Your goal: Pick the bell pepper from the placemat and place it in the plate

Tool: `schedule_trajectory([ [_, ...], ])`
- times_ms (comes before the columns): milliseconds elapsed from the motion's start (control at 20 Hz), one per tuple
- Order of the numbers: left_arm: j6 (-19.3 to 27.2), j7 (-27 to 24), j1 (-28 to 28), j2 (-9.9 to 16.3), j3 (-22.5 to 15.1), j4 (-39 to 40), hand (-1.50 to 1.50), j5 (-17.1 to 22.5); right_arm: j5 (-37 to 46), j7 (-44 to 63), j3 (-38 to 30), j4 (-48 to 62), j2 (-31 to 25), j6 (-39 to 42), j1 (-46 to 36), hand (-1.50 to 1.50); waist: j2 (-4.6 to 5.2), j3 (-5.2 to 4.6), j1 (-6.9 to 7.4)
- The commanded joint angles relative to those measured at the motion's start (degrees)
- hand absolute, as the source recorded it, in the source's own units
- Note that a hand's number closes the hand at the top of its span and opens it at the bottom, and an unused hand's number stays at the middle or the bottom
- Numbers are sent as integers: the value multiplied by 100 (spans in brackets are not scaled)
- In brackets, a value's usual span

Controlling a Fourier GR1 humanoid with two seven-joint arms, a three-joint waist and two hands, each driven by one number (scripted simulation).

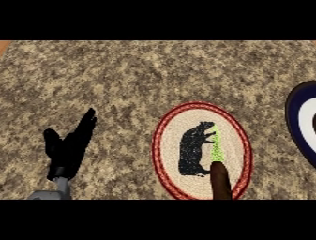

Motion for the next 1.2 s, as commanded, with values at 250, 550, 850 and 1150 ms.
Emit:
schedule_trajectory([
  [250,-42,122,175,-40,12,173,0,64,-1171,-2588,-1322,1695,462,1270,-817,-150,6,-22,-101],
  [550,-28,85,123,-32,60,246,0,19,-1680,-2894,-1976,2988,-89,2546,-1160,-150,-13,-42,-160],
  [850,49,322,357,-80,-14,-69,0,1,-1942,-3298,-2157,3477,-427,4480,-330,-150,-40,-42,-240],
  [1150,-149,179,44,82,312,334,0,177,-1687,-4115,-1997,3675,-603,5611,423,-150,-48,-53,-303],
])
